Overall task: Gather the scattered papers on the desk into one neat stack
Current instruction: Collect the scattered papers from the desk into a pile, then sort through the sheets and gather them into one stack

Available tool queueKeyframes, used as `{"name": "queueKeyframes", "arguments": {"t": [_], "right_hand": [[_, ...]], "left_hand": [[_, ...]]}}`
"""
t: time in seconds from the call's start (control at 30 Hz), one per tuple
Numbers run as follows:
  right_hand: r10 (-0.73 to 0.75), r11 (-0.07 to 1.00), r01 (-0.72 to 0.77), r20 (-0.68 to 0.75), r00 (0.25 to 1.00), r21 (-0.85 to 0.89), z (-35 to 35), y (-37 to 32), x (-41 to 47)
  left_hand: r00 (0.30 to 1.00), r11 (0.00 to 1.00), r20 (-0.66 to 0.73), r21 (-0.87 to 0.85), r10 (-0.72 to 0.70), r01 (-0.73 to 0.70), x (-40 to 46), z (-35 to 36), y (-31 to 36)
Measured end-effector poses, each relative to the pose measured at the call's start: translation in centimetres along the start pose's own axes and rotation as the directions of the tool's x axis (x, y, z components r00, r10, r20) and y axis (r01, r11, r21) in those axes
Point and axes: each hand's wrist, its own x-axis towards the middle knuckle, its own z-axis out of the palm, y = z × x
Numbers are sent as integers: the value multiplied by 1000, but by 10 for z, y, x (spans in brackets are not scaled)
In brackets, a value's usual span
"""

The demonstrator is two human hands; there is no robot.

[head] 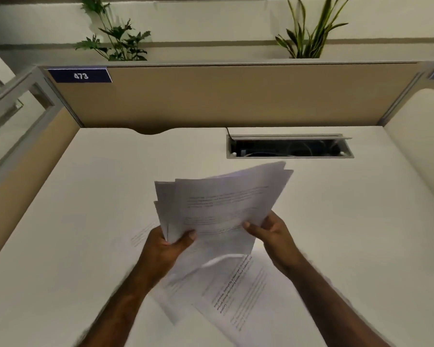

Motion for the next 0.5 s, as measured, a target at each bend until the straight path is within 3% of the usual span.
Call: {"name": "queueKeyframes", "arguments": {"t": [0.1,0.23,0.33,0.5], "right_hand": [[-148,982,141,-50,988,-126,-11,-16,-12],[-216,951,191,-81,973,-243,-27,-16,-24],[-188,934,152,-85,978,-323,-38,-1,-27],[-110,917,67,-88,990,-393,-44,22,-23]], "left_hand": [[996,996,-23,49,82,-80,11,19,14],[991,993,-72,-9,114,-115,19,39,13],[991,995,-91,8,99,-98,21,52,-2],[993,998,-107,-48,-41,36,24,69,-29]]}}
